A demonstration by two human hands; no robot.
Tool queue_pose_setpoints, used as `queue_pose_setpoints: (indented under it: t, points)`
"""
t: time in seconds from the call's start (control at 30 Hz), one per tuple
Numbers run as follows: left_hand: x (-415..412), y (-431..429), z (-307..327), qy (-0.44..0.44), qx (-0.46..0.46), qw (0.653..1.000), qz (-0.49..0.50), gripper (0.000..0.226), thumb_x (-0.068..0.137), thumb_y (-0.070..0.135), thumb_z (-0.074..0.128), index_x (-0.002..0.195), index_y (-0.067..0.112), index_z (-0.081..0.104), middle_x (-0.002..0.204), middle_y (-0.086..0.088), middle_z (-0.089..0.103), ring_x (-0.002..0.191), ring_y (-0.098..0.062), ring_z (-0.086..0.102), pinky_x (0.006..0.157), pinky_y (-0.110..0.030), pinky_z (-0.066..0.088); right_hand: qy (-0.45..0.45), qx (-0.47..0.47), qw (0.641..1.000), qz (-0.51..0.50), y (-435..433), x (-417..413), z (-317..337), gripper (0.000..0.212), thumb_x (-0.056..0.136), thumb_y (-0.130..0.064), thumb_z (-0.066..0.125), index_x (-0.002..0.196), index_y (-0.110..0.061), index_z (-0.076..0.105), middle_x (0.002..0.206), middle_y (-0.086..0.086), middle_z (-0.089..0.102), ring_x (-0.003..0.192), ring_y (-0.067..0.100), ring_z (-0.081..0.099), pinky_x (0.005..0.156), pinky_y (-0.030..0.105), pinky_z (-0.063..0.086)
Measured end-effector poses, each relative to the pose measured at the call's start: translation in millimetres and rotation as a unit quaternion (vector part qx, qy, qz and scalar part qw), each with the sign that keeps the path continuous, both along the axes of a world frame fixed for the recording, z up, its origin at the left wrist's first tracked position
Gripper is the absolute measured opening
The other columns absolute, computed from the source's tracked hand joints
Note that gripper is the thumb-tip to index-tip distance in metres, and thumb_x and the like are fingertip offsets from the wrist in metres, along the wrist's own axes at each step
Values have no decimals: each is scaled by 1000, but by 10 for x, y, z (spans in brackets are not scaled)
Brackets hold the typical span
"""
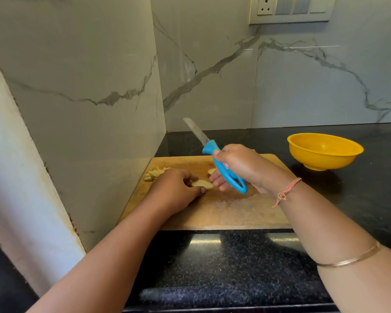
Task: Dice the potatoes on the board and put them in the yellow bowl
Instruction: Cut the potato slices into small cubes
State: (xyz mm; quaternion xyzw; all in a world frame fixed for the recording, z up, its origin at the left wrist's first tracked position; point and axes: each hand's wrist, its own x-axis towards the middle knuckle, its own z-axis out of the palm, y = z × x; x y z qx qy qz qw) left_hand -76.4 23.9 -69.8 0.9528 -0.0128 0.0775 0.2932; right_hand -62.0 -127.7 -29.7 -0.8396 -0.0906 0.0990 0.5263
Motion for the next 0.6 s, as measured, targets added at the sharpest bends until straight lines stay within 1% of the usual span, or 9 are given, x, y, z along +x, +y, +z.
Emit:
queue_pose_setpoints:
  t: [0.07,0.1,0.2,0.23,0.3,0.37,0.43,0.5,0.6]
  points:
    - [-1,-3,-1,-1,2,1000,4,43,86,36,68,126,21,61,113,2,64,101,-11,57,87,-23,43,34,-24,999,-5,22,-7,-29,38,102,-34,37,93,-3,57,100,19,69,94,32,67,81,36,56]
    - [-2,-3,-1,-3,3,1000,5,43,85,36,68,125,22,61,113,3,64,99,-10,56,86,-23,42,36,-27,999,-13,34,-4,-37,37,101,-34,37,93,-4,57,102,19,68,93,30,67,81,36,56]
    - [0,-2,-8,-3,0,1000,11,43,85,38,68,124,22,62,104,6,62,93,-7,53,80,-21,41,-32,-35,998,-32,51,7,-31,30,102,-32,37,116,-8,48,103,13,64,70,17,63,61,27,56]
    - [-2,-1,-10,-2,-3,1000,14,42,85,38,68,123,22,62,99,8,60,93,-7,53,79,-21,40,-46,-28,998,-34,45,0,-26,30,102,-31,37,121,-9,45,101,13,64,65,15,61,56,25,54]
    - [0,-3,-15,-1,-6,1000,22,41,84,39,69,121,22,63,92,11,56,91,-8,54,76,-22,40,-54,-13,998,-37,31,-27,-9,29,102,-30,37,121,-9,45,93,12,65,56,14,58,48,23,52]
    - [-2,-10,-21,-5,-11,1000,29,39,83,39,69,118,21,64,88,11,56,90,-9,55,74,-22,40,-67,-34,996,-45,22,-80,10,27,101,-29,38,117,-9,48,80,9,63,49,12,53,40,19,45]
    - [-13,-27,-23,-12,-6,999,34,39,84,39,69,117,20,64,93,7,60,93,-12,57,75,-23,41,-91,-88,990,-56,6,-144,19,24,100,-28,40,111,-10,53,71,5,60,46,11,48,37,17,38]
    - [-24,-42,-22,-19,8,999,36,40,85,39,67,120,20,63,106,3,64,101,-15,58,81,-25,44,-126,-150,979,-57,-23,-231,3,20,99,-27,42,108,-15,54,68,3,59,44,10,47,37,17,35]
    - [-35,-44,-13,-16,6,999,35,40,86,38,66,122,21,62,113,2,64,105,-16,58,88,-27,46,-164,-228,958,-58,-84,-404,-36,23,98,-28,43,113,-18,57,75,4,62,50,9,48,42,20,36]
